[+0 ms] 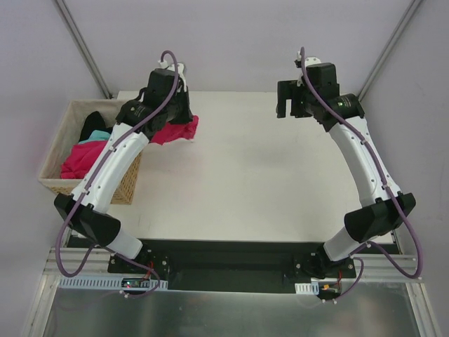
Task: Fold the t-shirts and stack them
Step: Move the tshirt to the center of the board
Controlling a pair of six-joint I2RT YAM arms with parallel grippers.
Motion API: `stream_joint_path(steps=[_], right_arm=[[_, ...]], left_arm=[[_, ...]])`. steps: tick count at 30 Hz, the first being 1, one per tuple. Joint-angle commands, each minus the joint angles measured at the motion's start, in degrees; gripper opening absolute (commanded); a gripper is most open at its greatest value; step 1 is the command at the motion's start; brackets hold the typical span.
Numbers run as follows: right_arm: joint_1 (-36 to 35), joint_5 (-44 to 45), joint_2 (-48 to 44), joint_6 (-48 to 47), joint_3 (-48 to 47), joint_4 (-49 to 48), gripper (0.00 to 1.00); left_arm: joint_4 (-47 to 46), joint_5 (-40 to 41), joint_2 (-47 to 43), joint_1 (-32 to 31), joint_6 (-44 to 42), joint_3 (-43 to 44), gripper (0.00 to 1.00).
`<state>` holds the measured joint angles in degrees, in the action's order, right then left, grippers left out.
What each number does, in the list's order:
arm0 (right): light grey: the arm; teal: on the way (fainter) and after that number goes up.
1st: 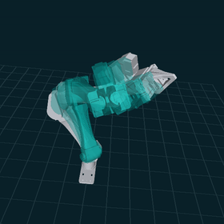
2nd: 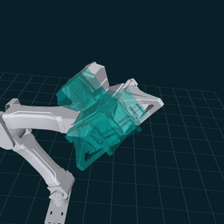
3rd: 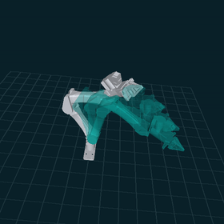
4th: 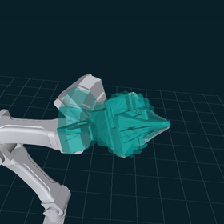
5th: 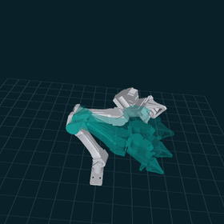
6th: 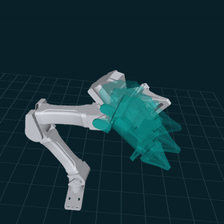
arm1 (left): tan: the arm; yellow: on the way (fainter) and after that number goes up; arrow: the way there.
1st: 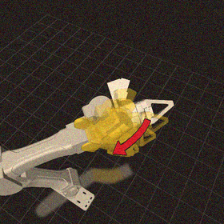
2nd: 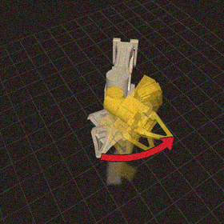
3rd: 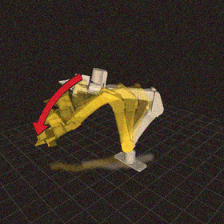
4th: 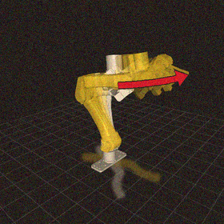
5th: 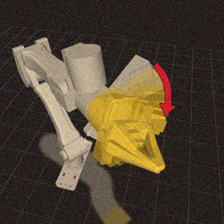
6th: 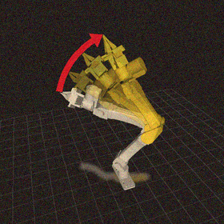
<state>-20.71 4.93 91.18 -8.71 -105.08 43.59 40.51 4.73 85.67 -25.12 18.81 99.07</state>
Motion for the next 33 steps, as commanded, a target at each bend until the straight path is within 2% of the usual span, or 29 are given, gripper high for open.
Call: stream_joint_path(steps=[1, 9, 16, 23, 33], right_arm=[[1.98, 1.92, -1.79, -1.92, -0.04, -2.72, 0.96], [7.61, 5.35, -2.23, -3.59, -1.00, -3.78, 0.97], [13.23, 3.25, -2.58, -2.37, -0.92, -4.66, 0.96], [14.47, 2.10, -2.50, -1.84, -0.65, -5.01, 0.96], [16.66, 1.49, -1.35, -1.57, -2.06, -5.19, 0.97]], left_arm=[[0.97, 1.42, 3.36, -4.05, -1.58, 6.31, 0.00], [2.82, 1.25, 9.51, -7.39, -1.93, 12.81, 0.00], [5.45, 0.81, 15.57, -10.73, -2.11, 20.37, 0.00], [8.00, 1.24, 21.11, -13.81, -3.07, 27.92, 0.00], [8.97, -0.16, 23.84, -14.86, -3.07, 31.10, 0.00]])
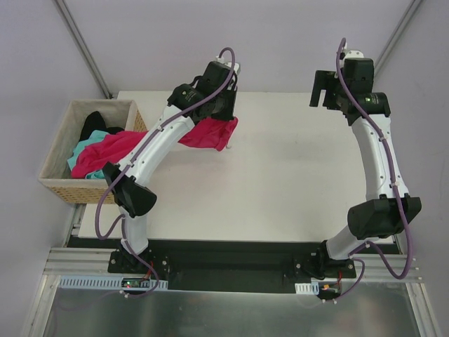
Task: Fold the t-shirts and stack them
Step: Move the tshirt to the center of the board
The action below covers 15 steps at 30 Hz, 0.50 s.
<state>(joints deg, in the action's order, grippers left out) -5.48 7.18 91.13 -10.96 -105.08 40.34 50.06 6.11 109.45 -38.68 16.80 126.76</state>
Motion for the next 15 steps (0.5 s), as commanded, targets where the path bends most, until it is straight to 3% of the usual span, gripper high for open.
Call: stream_joint_path(steps=[1, 15], right_arm=[[1.61, -0.85, -1.22, 0.68, -2.24, -1.84, 0.96], [5.12, -2.17, -0.69, 1.56, -3.12, -2.02, 0.96]], left_arm=[[-0.58, -1.71, 0.50, -1.49, -1.06, 3.58, 0.00], [0.47, -4.52, 4.02, -3.42, -3.26, 8.06, 0.00]])
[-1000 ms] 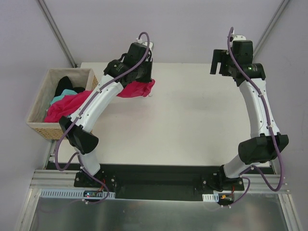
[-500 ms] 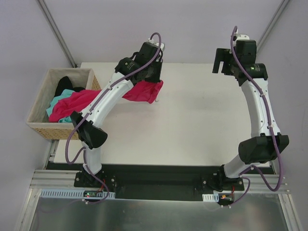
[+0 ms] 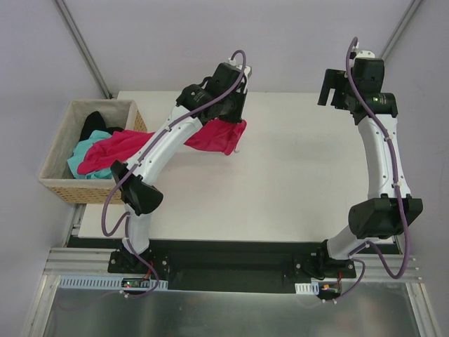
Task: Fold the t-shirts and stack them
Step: Move the tshirt to the center of the board
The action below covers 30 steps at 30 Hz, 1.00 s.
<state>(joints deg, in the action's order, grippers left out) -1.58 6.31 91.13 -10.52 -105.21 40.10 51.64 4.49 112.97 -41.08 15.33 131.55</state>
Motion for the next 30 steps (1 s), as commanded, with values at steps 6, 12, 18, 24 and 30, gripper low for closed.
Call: stream_joint_path(steps=[6, 12, 18, 24, 30], right_arm=[[1.50, -2.17, -0.61, 1.47, -2.81, -1.86, 0.96], [1.41, -2.70, -0.43, 1.82, -2.55, -2.22, 0.96], [1.50, -2.97, -0.25, 1.91, -2.72, -2.22, 0.96], [1.50, -2.97, -0.25, 2.00, -2.72, -2.22, 0.96], [1.50, -3.40, -0.08, 2.17, -2.72, -2.30, 0.96]], left_arm=[[-1.01, -6.23, 1.20, -1.90, -3.29, 4.16, 0.00], [-1.01, -7.83, 1.90, -3.13, -4.78, 4.42, 0.00], [-0.75, -8.79, 2.34, -3.39, -4.78, 4.86, 0.00], [-0.22, -9.50, 3.57, -4.10, -4.96, 5.48, 0.00], [0.66, -10.21, 4.28, -4.62, -5.23, 5.91, 0.00]])
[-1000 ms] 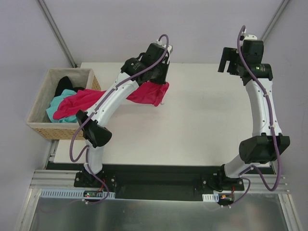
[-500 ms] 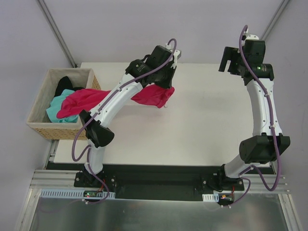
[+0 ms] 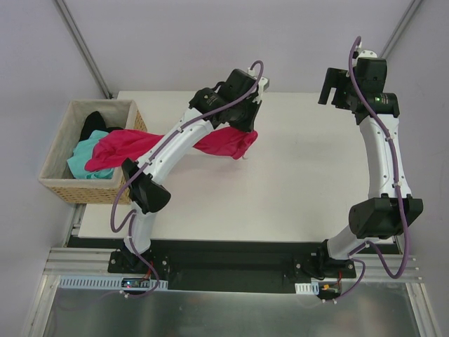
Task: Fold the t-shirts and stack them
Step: Move the tshirt to the center of the board
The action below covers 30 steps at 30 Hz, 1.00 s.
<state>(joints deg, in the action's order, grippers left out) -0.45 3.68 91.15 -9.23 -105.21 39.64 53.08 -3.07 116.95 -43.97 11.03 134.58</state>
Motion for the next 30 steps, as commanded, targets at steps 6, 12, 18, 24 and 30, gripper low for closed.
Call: stream_joint_path(steps=[6, 12, 18, 24, 30], right_arm=[[0.36, -1.13, -0.10, 1.06, -2.55, -1.93, 0.96], [0.27, -1.31, -0.19, 1.24, -2.63, -1.85, 0.97], [0.36, -1.57, -0.28, 1.41, -2.54, -1.93, 0.96], [0.36, -1.75, -0.36, 1.50, -2.46, -1.93, 0.96], [0.27, -2.10, -0.36, 1.68, -2.37, -1.93, 0.97]], left_arm=[[-0.17, -2.99, 1.27, -2.26, -1.10, 4.10, 0.00], [0.36, -3.61, 1.79, -2.97, -1.71, 4.46, 0.00], [0.36, -4.22, 1.79, -3.49, -2.41, 4.55, 0.00], [0.88, -4.92, 2.06, -4.11, -2.85, 4.63, 0.00], [1.24, -3.52, 1.44, -4.29, -3.47, 3.85, 0.32]])
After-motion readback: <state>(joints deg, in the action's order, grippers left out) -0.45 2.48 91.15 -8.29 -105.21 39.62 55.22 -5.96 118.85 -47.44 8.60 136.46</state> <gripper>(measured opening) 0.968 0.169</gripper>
